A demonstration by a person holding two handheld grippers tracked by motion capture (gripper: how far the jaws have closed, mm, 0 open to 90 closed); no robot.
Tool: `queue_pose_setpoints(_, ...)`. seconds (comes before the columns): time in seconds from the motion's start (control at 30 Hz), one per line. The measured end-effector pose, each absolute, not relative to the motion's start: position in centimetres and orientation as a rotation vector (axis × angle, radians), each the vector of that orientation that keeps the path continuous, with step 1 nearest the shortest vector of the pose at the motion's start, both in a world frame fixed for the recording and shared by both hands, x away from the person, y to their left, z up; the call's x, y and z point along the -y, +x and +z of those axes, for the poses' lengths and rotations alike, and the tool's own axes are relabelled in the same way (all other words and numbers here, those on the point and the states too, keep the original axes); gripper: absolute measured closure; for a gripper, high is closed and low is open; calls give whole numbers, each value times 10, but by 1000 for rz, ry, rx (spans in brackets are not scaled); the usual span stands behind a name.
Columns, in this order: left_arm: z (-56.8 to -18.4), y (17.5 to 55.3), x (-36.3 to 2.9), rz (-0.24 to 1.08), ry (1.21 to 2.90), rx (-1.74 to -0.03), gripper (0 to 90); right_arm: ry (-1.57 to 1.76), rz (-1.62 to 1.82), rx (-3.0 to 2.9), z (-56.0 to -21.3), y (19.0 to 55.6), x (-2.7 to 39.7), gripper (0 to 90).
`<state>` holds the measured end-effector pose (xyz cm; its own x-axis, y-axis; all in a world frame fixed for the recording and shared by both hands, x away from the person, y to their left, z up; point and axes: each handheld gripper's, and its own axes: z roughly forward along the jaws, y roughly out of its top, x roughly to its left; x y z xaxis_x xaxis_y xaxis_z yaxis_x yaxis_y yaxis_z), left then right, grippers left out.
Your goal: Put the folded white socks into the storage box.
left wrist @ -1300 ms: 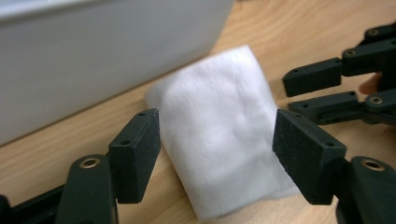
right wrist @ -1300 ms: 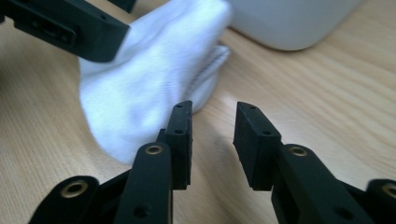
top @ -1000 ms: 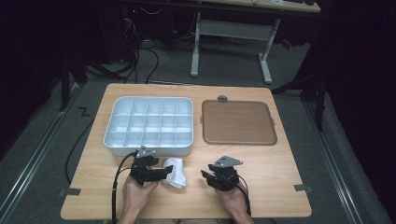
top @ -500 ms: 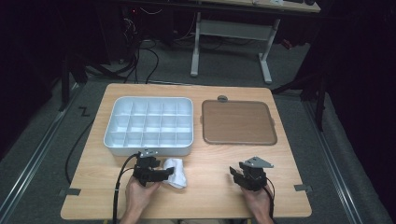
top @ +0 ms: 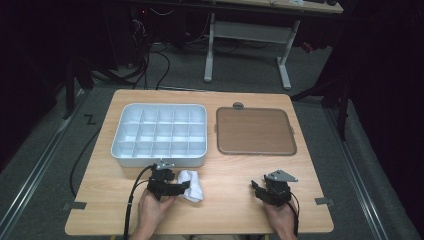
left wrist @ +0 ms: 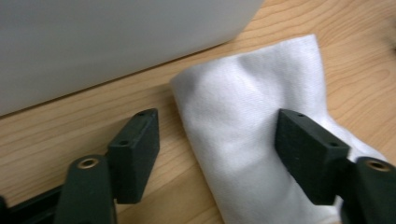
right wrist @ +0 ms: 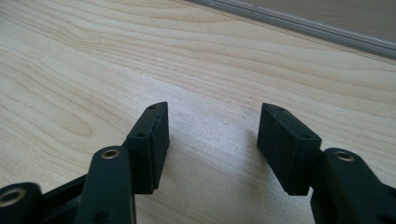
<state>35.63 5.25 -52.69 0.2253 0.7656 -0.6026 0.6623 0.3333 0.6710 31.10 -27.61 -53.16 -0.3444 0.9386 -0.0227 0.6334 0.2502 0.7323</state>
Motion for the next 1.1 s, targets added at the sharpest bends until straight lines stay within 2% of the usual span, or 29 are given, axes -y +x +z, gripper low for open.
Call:
queue_pose_setpoints(0.13,-527,355,-51,78,1368,-1468,435,1438,879,-2063,-532,312,276,417)
queue_pose_setpoints(0.27,-526,353,-49,61,1365,-1462,501,1442,877,-2062,-532,312,276,413)
queue_pose_setpoints(0.73,-524,354,-48,30,1370,-1481,615,1439,877,-2061,-532,312,276,402)
queue_pose_setpoints(0.93,-523,352,-48,2,1387,-1462,701,1439,876,-2061,-532,313,276,401)
queue_pose_setpoints(1.1,-523,351,-46,-25,1386,-1459,724,1440,874,-2061,-532,314,276,397)
